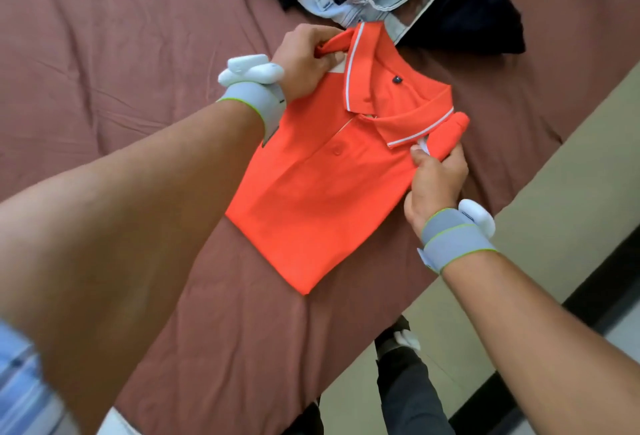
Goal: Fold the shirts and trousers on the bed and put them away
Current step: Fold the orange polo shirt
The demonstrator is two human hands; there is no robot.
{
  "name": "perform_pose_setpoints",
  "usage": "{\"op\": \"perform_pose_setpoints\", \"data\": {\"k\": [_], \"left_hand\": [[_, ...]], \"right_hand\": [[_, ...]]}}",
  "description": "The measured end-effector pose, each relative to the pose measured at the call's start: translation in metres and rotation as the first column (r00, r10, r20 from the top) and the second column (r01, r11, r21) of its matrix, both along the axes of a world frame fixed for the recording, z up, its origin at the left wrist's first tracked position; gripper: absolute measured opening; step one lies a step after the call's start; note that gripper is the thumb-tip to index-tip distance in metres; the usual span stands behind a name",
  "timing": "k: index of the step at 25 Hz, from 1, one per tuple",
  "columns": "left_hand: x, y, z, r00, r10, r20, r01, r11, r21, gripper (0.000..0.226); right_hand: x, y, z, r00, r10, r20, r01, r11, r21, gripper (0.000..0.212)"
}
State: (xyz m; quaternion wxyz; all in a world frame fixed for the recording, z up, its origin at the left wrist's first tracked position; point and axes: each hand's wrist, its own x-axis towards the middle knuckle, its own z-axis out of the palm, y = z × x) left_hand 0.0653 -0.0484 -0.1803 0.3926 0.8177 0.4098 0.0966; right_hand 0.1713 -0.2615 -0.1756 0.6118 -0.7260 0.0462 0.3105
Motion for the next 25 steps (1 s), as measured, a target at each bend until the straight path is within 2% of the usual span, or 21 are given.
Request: {"op": "perform_pose_setpoints", "data": {"k": [2,4,5,6,7,8,9,10,11,13,16,18,20,22,23,25], "left_hand": [[0.01,0.001,-0.003,1.0,0.009,0.013,-0.009,1.0,-0.005,0.022],[0.016,0.002,-0.004,0.998,0.044,0.034,-0.044,0.999,0.012,0.029],[0.015,0.001,-0.007,0.997,0.074,0.031,-0.076,0.994,0.078,0.04],[0.01,-0.003,-0.007,0.996,0.092,0.02,-0.094,0.981,0.172,0.053],[0.001,-0.01,-0.007,0.996,0.086,-0.012,-0.08,0.96,0.268,0.063],[-0.012,-0.021,-0.007,0.998,0.027,-0.062,-0.003,0.935,0.354,0.067],[-0.028,-0.034,-0.009,0.989,-0.088,-0.121,0.131,0.901,0.414,0.067],[-0.042,-0.049,-0.012,0.956,-0.217,-0.197,0.283,0.859,0.428,0.067],[-0.053,-0.061,-0.017,0.91,-0.317,-0.268,0.405,0.82,0.405,0.066],[-0.059,-0.072,-0.031,0.855,-0.362,-0.371,0.485,0.811,0.328,0.069],[-0.051,-0.063,-0.038,0.841,-0.342,-0.42,0.473,0.841,0.263,0.071],[-0.055,-0.062,-0.032,0.844,-0.33,-0.422,0.467,0.839,0.279,0.071],[-0.076,-0.064,-0.025,0.894,-0.208,-0.398,0.338,0.895,0.291,0.074],[-0.114,-0.063,-0.019,0.933,-0.027,-0.358,0.121,0.962,0.244,0.079],[-0.134,-0.062,-0.017,0.939,0.025,-0.344,0.047,0.979,0.2,0.08],[-0.166,-0.063,-0.009,0.938,0.034,-0.346,0.005,0.994,0.111,0.075]], "right_hand": [[-0.002,-0.002,-0.001,0.988,0.047,0.146,-0.023,0.986,-0.163,0.055],[-0.014,0.0,0.01,0.894,0.17,0.414,-0.06,0.962,-0.267,0.074],[-0.021,0.005,0.019,0.79,0.288,0.541,-0.122,0.939,-0.321,0.083],[-0.028,0.011,0.027,0.637,0.462,0.617,-0.202,0.873,-0.444,0.091],[-0.035,0.017,0.032,0.438,0.652,0.619,-0.271,0.752,-0.6,0.094],[-0.041,0.022,0.028,0.233,0.788,0.569,-0.311,0.615,-0.724,0.093],[-0.045,0.024,0.02,0.082,0.863,0.498,-0.329,0.495,-0.804,0.089],[-0.046,0.024,0.008,0.016,0.909,0.417,-0.345,0.397,-0.851,0.085],[-0.044,0.023,-0.003,0.011,0.94,0.34,-0.363,0.32,-0.875,0.082],[-0.038,0.014,-0.026,0.021,0.971,0.239,-0.356,0.231,-0.906,0.079],[-0.037,0.017,-0.035,-0.001,0.974,0.225,-0.331,0.212,-0.92,0.079],[-0.039,0.018,-0.027,0.022,0.971,0.237,-0.321,0.232,-0.918,0.081],[-0.051,0.011,-0.013,0.03,0.969,0.246,-0.339,0.242,-0.909,0.087],[-0.08,-0.005,0.002,-0.028,0.969,0.244,-0.411,0.211,-0.887,0.097],[-0.099,-0.012,0.009,-0.068,0.97,0.232,-0.464,0.175,-0.869,0.104],[-0.143,-0.022,0.016,-0.161,0.973,0.168,-0.525,0.06,-0.849,0.12]]}}
